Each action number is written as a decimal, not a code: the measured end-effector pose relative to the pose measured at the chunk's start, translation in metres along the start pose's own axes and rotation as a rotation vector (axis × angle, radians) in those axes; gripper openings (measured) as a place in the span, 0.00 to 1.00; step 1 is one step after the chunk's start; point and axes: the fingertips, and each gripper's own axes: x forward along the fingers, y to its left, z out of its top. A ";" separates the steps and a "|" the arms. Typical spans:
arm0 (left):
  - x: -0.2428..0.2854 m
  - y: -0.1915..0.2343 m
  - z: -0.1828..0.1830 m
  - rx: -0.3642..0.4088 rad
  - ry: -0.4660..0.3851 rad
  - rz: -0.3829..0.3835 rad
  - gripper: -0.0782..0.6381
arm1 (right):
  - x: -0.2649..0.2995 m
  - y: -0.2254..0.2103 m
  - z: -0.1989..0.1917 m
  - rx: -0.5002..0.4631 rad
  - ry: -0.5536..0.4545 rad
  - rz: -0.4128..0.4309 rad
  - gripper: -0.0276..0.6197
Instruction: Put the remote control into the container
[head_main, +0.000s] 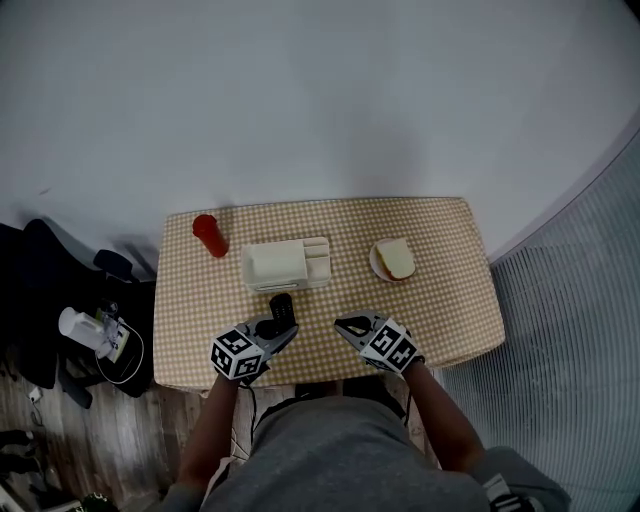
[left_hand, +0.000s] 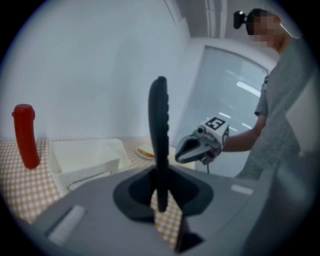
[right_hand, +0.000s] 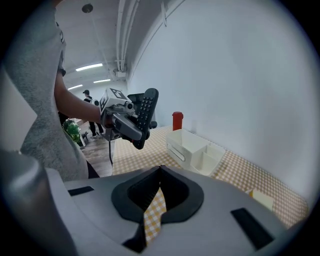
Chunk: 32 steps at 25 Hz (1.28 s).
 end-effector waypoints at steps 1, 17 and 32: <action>0.003 0.004 0.000 -0.003 -0.004 0.007 0.19 | 0.000 -0.003 -0.001 -0.016 0.011 0.004 0.07; 0.011 0.024 0.001 0.137 0.161 0.077 0.19 | -0.001 -0.038 0.032 -0.085 -0.055 -0.008 0.07; 0.007 0.034 -0.028 0.498 0.541 0.133 0.19 | 0.008 -0.015 0.058 -0.398 0.068 0.008 0.23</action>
